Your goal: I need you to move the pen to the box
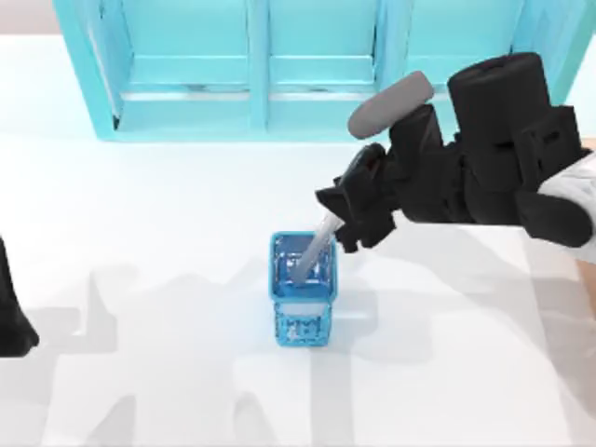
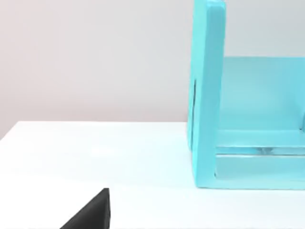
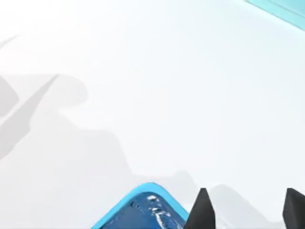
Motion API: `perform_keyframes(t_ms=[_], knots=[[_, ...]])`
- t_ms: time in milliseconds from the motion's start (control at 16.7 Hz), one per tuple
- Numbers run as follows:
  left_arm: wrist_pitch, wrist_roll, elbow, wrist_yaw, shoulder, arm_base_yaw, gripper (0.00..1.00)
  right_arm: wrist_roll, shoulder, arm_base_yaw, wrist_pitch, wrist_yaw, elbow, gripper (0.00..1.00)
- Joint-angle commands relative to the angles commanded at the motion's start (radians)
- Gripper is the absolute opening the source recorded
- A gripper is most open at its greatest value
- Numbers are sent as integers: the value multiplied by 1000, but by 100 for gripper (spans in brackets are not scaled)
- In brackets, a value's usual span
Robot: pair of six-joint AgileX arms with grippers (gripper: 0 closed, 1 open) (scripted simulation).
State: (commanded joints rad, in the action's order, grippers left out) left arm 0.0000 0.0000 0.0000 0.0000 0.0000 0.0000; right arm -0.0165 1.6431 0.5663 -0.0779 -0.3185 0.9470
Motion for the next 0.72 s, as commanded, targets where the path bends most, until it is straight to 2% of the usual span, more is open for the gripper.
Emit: perform_keyframes(t_ms=[180, 360, 720], knots=[[0, 0, 0, 0, 0, 0, 100, 65, -159, -108, 201, -88, 20, 0], [0, 0, 0, 0, 0, 0, 100, 112, -271, -192, 324, -148, 28, 0], [0, 0, 0, 0, 0, 0, 100, 121, -295, -210, 352, -163, 28, 0]])
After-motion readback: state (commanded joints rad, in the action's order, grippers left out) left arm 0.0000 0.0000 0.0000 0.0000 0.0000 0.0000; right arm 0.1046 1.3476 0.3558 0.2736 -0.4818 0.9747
